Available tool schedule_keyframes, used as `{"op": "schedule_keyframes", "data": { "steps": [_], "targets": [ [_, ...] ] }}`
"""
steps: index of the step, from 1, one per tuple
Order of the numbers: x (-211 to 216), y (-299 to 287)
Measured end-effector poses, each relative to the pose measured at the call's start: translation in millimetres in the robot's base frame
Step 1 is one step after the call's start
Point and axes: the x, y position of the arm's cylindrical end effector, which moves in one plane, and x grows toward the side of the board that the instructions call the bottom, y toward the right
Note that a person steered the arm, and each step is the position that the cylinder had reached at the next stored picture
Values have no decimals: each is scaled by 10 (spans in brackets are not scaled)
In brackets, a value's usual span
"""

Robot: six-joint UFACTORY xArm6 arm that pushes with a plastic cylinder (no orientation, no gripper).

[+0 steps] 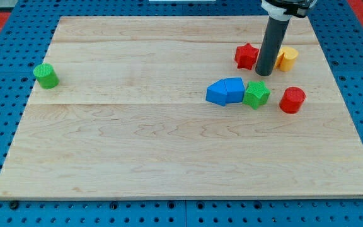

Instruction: Place the green star at the bottom of the blue blocks

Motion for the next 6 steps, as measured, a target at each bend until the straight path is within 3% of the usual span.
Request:
{"op": "schedule_keyframes", "data": {
  "steps": [2, 3, 4, 6],
  "targets": [
    [73, 20],
    [151, 687],
    [382, 388],
    [873, -1061]
  ]
}}
